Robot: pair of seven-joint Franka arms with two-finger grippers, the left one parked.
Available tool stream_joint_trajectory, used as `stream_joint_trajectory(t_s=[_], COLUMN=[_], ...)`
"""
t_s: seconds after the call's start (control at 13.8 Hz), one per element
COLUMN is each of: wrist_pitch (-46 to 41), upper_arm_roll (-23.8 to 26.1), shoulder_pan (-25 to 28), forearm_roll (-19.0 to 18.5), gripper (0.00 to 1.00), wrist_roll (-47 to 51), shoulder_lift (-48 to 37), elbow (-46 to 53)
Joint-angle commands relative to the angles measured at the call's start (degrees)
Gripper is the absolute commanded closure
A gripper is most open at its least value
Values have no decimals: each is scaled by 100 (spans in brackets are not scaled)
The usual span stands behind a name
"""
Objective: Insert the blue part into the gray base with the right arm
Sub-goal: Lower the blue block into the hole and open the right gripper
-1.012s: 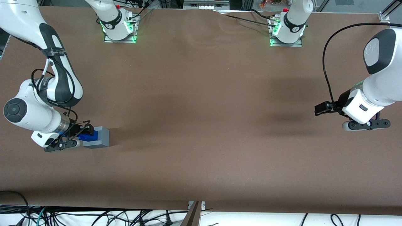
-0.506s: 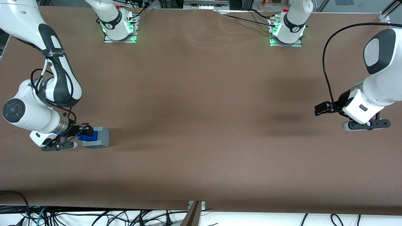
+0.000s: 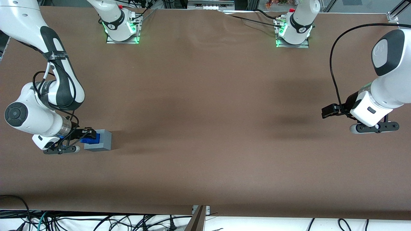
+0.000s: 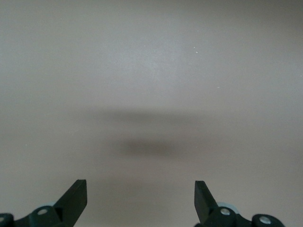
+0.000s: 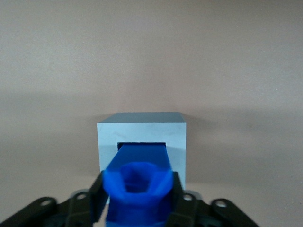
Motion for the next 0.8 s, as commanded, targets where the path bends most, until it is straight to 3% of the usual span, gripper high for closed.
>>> stream_joint_trajectory(t_s=[0.0, 0.36, 0.72], wrist_pitch=[38, -128, -1794], upper_arm_roll=[2, 36, 282], shoulder_pan=[-5, -5, -13], forearm_roll=[69, 17, 34], gripper=[2, 1, 1], wrist_roll=[45, 10, -16], shoulder_lift=[-4, -266, -1574], elbow=[4, 30, 92])
